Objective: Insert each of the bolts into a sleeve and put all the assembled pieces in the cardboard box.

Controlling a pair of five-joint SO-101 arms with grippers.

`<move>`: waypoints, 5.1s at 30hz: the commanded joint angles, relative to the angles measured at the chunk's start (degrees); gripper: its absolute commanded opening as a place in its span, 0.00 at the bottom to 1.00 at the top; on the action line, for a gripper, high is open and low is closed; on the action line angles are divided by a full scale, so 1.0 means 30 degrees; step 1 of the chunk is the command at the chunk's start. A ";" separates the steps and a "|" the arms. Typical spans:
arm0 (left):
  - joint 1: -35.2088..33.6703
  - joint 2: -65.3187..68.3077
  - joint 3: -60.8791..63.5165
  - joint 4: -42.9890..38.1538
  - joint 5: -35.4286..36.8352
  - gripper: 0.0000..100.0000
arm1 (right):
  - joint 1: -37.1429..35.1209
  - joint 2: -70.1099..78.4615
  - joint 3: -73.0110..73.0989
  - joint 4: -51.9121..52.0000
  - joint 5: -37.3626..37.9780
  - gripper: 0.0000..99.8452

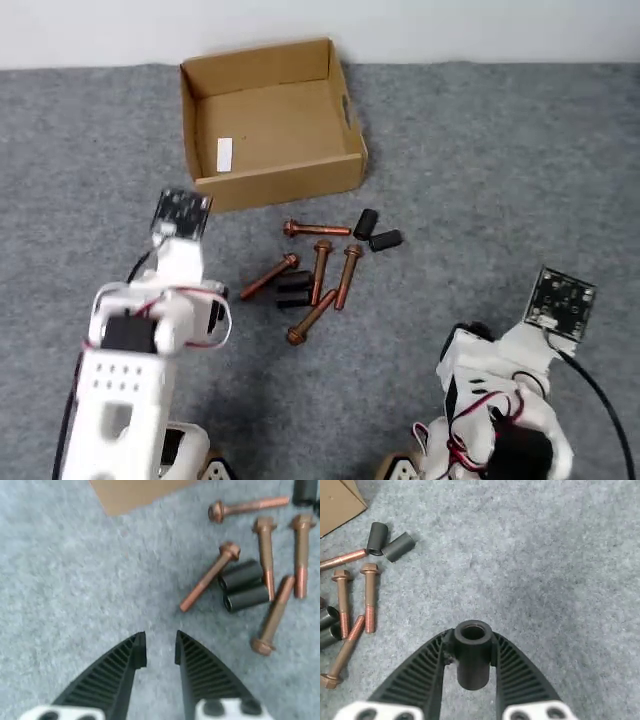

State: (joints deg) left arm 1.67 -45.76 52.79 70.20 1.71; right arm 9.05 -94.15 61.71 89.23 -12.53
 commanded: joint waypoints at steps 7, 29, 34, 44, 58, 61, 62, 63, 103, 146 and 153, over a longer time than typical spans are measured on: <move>0.3780 0.8205 -0.8190 0.5040 -0.0352 0.11 | 0.0249 -0.1773 0.0176 -0.0366 -0.0029 0.01; 0.4278 2.3385 -2.3575 0.7238 -1.0227 0.20 | 0.0278 -0.2418 0.0264 -0.0337 -0.0029 0.01; 0.4220 2.6432 -2.7033 0.8352 -1.0227 0.20 | 0.0278 -0.2418 0.0264 -0.0337 -0.0029 0.01; 0.4103 3.0623 -2.9993 0.8586 -1.0227 0.20 | 0.0278 -0.2418 0.0264 -0.0337 -0.0029 0.01; 0.3282 3.3260 -3.0667 0.8703 -1.0198 0.14 | 0.0278 -0.2418 0.0469 -0.0454 -0.0029 0.01; 0.3311 3.3260 -3.0667 0.8703 -0.9934 0.08 | 0.0278 -0.2418 0.0469 -0.0484 -0.0029 0.01; 0.3341 3.3260 -3.0667 0.8733 -0.9758 0.06 | 0.0278 -0.2418 0.0469 -0.0484 -0.0029 0.01; 0.3370 3.3260 -3.0667 0.8879 -0.9641 0.05 | 0.0278 -0.2418 0.0469 -0.0484 -0.0029 0.01; 0.4659 -0.5099 -0.4527 0.0762 0.3575 0.00 | -0.5348 -0.3267 0.0117 0.0278 -0.0088 0.01; 1.2601 -1.9311 0.8044 -0.9700 0.7443 0.01 | -1.7040 -0.3062 0.2491 -0.7106 0.5421 0.01; 1.2601 -1.9311 0.7370 -0.8703 0.7473 0.01 | -1.7040 -0.3092 0.2491 -0.7106 0.5421 0.01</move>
State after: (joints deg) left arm 39.12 -103.43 77.67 43.12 23.78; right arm -42.02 -102.86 69.89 69.36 3.12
